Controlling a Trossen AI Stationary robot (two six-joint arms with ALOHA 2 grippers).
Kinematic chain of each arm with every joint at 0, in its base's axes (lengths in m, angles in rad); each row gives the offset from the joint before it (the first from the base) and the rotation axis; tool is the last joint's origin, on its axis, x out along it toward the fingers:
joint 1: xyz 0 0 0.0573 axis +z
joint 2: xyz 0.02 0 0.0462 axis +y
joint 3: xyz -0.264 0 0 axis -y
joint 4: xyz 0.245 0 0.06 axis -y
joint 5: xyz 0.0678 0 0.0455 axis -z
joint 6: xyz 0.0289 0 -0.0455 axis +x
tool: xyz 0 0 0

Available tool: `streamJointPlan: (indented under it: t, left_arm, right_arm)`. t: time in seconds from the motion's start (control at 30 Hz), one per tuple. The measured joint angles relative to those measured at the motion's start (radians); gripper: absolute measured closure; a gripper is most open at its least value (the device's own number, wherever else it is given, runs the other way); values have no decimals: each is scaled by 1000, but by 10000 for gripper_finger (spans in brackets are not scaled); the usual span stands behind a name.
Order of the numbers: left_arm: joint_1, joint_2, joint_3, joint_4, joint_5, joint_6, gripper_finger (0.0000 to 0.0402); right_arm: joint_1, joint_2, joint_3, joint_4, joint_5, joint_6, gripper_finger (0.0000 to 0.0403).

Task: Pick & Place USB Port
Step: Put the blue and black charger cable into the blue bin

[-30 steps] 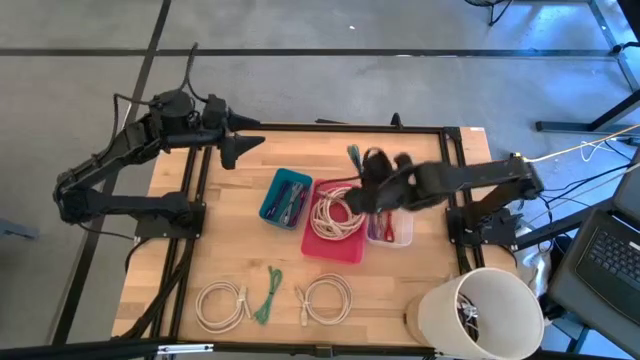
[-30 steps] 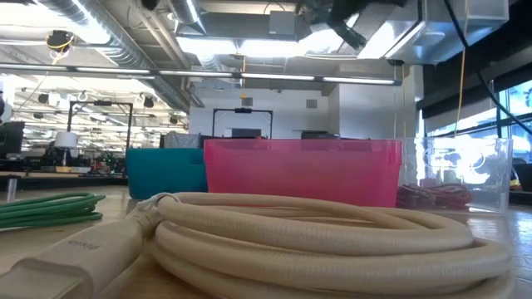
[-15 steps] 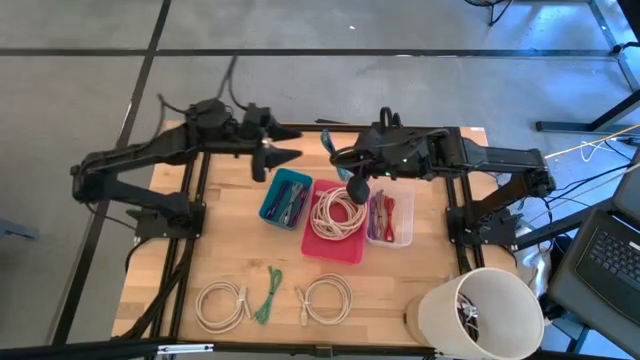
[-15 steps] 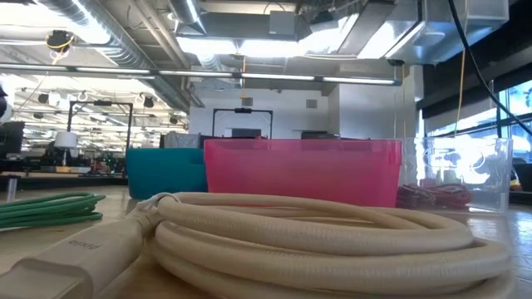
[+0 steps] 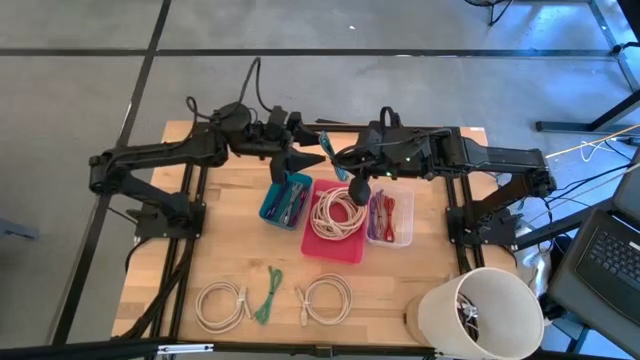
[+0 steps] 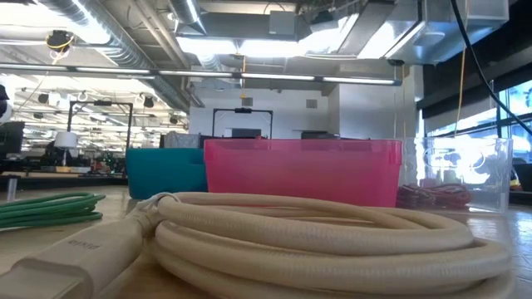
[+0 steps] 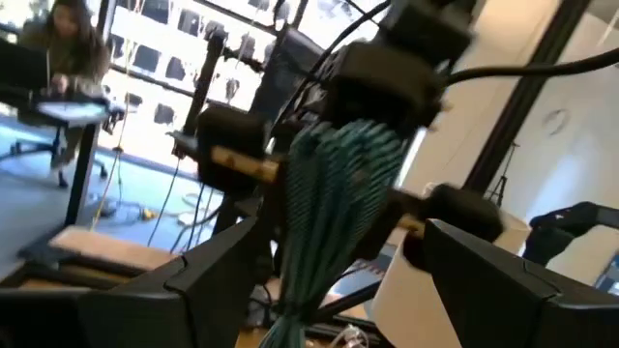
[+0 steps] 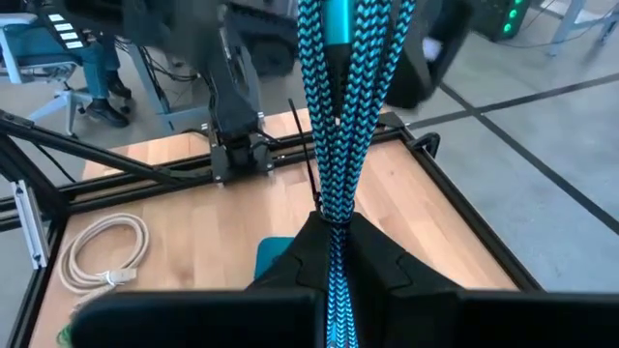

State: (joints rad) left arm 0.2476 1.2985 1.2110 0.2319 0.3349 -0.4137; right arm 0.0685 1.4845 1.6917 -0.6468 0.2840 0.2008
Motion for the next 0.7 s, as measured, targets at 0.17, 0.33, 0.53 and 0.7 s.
streamJointPlan:
  t: [0.17, 0.33, 0.53, 0.7]
  left_arm:
    - [1, 15, 0, -2, 15, -23, 119]
    - [-5, 23, 0, -1, 33, -29, 120]
    - [-5, 33, -1, -3, 26, -20, 160]
    - [-5, 35, -1, 10, 27, -5, 249]
  right_arm:
    - [0, 0, 0, 2, 0, 0, 388]
    - [0, 0, 0, 31, 0, -1, 388]
    - [0, 0, 0, 52, 0, -3, 388]
    - [0, 0, 0, 53, 0, -2, 388]
